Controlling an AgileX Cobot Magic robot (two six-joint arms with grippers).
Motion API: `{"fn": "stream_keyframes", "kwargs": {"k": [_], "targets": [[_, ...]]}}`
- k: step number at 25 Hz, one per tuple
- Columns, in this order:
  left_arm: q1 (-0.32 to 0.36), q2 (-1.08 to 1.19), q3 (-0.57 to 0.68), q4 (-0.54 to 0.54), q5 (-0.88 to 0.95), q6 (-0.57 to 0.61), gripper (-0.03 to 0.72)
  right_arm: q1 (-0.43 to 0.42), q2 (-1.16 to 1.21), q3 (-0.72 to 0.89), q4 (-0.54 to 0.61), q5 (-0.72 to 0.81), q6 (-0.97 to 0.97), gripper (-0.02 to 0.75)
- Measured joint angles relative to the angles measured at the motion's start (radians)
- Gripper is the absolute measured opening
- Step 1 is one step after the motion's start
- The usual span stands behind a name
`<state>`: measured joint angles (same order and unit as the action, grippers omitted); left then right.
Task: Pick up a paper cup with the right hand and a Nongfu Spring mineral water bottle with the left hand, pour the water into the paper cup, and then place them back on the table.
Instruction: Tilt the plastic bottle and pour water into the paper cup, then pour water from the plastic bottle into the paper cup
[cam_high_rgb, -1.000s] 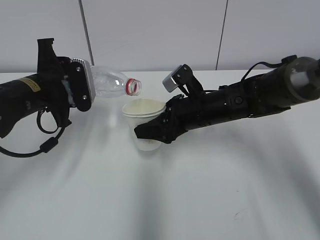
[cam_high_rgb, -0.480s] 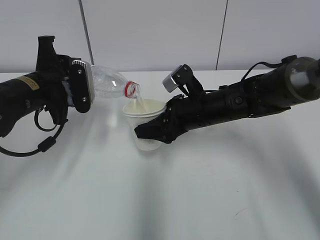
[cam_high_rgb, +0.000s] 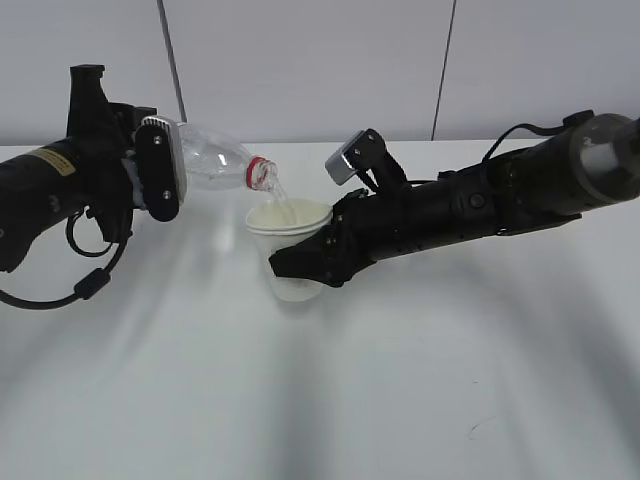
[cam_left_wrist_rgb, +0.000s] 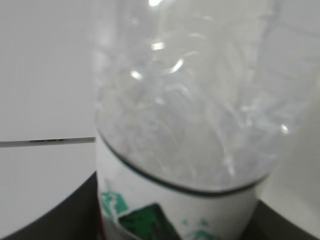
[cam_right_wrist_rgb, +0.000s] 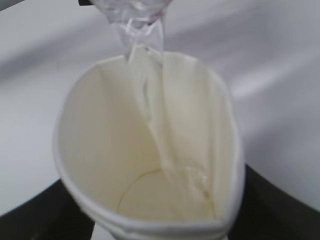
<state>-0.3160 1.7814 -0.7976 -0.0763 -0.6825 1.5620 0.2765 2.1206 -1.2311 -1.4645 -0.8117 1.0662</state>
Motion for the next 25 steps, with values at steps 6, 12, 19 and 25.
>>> {"fn": "stream_keyframes", "kwargs": {"k": [6, 12, 19, 25], "targets": [[0.000, 0.000, 0.000, -0.003, 0.000, 0.014, 0.373, 0.000, 0.000, 0.000, 0.000, 0.000, 0.000, 0.507], [0.000, 0.000, 0.000, -0.004, -0.002, 0.017, 0.373, 0.000, 0.000, 0.000, 0.000, 0.001, 0.000, 0.507], [0.000, 0.000, 0.000, -0.005, -0.015, 0.025, 0.373, 0.000, 0.000, 0.000, 0.000, 0.003, 0.000, 0.507], [0.000, 0.000, 0.000, -0.005, -0.016, 0.026, 0.373, 0.000, 0.000, 0.000, 0.000, 0.007, 0.000, 0.507]]}}
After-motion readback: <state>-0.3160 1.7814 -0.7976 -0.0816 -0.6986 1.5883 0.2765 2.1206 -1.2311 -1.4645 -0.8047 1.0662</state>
